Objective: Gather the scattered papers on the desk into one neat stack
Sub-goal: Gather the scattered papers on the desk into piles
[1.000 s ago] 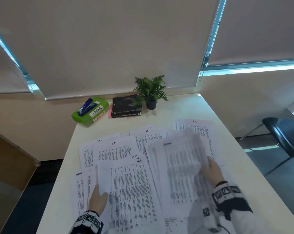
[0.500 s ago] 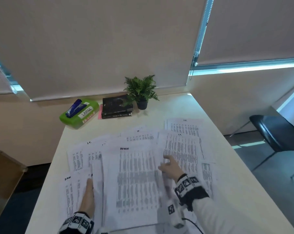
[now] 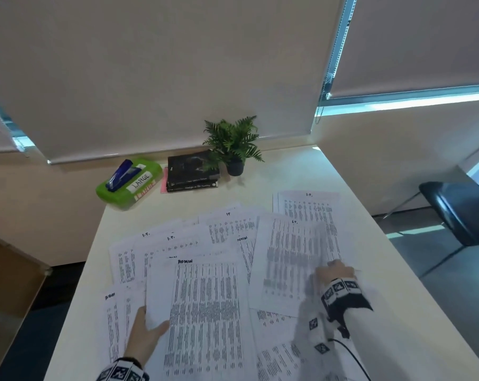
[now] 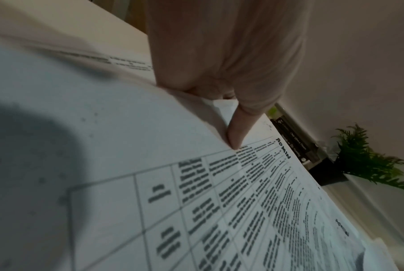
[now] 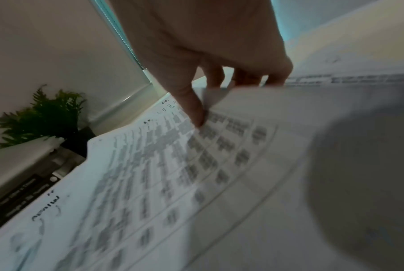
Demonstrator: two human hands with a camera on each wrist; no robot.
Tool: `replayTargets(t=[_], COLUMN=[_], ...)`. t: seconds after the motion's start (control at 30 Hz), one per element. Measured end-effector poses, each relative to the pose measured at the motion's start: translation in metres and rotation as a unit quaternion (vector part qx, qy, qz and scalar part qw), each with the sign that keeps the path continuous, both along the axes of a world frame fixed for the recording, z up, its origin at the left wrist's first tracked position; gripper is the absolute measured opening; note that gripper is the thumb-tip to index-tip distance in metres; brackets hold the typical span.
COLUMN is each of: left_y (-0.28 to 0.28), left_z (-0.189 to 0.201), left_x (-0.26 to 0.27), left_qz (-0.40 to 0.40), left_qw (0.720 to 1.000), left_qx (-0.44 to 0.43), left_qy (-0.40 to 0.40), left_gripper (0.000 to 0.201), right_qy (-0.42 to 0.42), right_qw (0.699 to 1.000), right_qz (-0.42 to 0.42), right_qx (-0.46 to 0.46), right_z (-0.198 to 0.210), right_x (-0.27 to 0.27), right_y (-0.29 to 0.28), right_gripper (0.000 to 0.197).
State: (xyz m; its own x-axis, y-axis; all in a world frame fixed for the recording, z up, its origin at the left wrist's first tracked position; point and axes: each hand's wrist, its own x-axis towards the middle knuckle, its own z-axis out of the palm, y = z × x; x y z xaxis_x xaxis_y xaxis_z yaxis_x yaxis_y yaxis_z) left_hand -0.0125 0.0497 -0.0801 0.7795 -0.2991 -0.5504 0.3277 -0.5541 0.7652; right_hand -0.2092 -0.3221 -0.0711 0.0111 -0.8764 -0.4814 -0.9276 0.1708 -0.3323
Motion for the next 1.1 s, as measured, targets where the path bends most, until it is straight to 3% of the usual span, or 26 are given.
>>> replayTargets(t=[0.07,0.13,0.2,0.3,0.4,0.47,0.57,0.77,0.9,1.1], left_y=[0.007,0.015,0.023,0.028,0.026,0.024,0.02,0.015,0.015,0.012], left_z=[0.004,0.004,0.002,-0.001,0.001,0.002,0.006,0.01,0.006,0.007], left_x=[0.002,0.005,0.008,0.01,0.008,0.006,0.004,0.001,0.002,0.0], left_qz=[0.008,0.021,0.026,0.031,0.031,0.036,0.037,0.056,0.066,0.079], left_qw=[1.0,0.999,0.999,0.999,0.998,0.998,0.997,0.997,0.997,0.996], left_qx=[0.014,0.022,0.032,0.025,0.032,0.042,0.049,0.043,0.037,0.03], left_qy=[-0.013,-0.025,-0.029,-0.031,-0.036,-0.036,-0.042,-0.032,-0.02,-0.011], left_gripper=[0.066,0.071,0.071,0.061,0.06,0.061,0.06,0.061,0.062,0.063], right_qy=[-0.101,-0.153,-0.145,-0.049,0.089,0.1,0.096,-0.03,-0.072,-0.153], right_qw=[0.994,0.988,0.988,0.99,0.985,0.985,0.986,0.995,0.987,0.974], right_qz=[-0.016,-0.002,0.048,0.123,0.15,0.143,0.132,0.054,0.073,0.126], right_qx=[-0.034,-0.03,0.018,0.057,0.012,-0.011,-0.014,0.081,0.122,0.115], right_z=[0.006,0.012,0.016,0.015,0.006,0.001,-0.003,0.007,0.017,0.017], right_x=[-0.003,-0.009,-0.013,-0.007,0.012,0.02,0.025,0.028,0.029,0.02], right_y=[-0.003,-0.011,-0.017,-0.005,0.021,0.036,0.043,0.039,0.033,0.046], right_gripper=[0.021,0.029,0.035,0.017,0.042,0.061,0.071,0.078,0.055,0.068])
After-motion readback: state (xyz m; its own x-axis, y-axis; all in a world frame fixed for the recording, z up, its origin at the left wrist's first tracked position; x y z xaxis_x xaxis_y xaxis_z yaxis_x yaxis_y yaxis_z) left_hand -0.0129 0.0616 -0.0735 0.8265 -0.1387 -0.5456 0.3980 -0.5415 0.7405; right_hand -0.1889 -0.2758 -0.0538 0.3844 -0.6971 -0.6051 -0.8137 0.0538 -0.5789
